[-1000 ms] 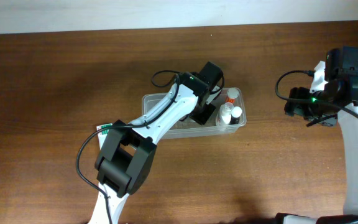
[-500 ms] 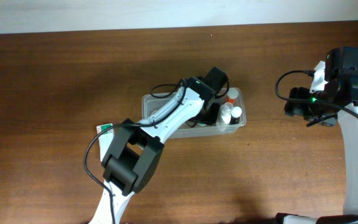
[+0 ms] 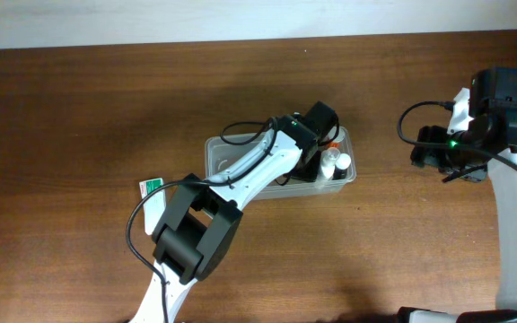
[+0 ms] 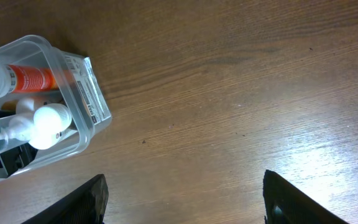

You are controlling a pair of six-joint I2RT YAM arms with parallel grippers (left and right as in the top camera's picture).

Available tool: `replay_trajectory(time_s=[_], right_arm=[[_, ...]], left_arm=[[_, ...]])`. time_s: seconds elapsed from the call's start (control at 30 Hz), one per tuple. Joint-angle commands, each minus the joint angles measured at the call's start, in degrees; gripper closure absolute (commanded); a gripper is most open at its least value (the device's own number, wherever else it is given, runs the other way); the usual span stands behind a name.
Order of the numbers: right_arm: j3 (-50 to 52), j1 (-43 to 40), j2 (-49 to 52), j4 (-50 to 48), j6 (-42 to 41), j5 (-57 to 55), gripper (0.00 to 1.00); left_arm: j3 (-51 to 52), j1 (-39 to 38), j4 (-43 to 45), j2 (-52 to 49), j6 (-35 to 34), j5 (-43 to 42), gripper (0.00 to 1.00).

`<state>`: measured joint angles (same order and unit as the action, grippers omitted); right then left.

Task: Pack container
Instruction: 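Place the gold-lidded jar in the container center and release, then move the left gripper back and grasp the Panadol box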

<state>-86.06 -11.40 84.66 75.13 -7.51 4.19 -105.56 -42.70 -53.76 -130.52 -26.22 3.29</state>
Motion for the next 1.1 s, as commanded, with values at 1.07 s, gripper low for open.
replay_trajectory(time_s=[1.07], right_arm=[[0.0, -0.3, 0.1, -0.1, 0.0, 0.1, 0.28]], left_arm=[[11.5, 39.5, -24.6, 35.4, 2.9, 2.6, 0.24]])
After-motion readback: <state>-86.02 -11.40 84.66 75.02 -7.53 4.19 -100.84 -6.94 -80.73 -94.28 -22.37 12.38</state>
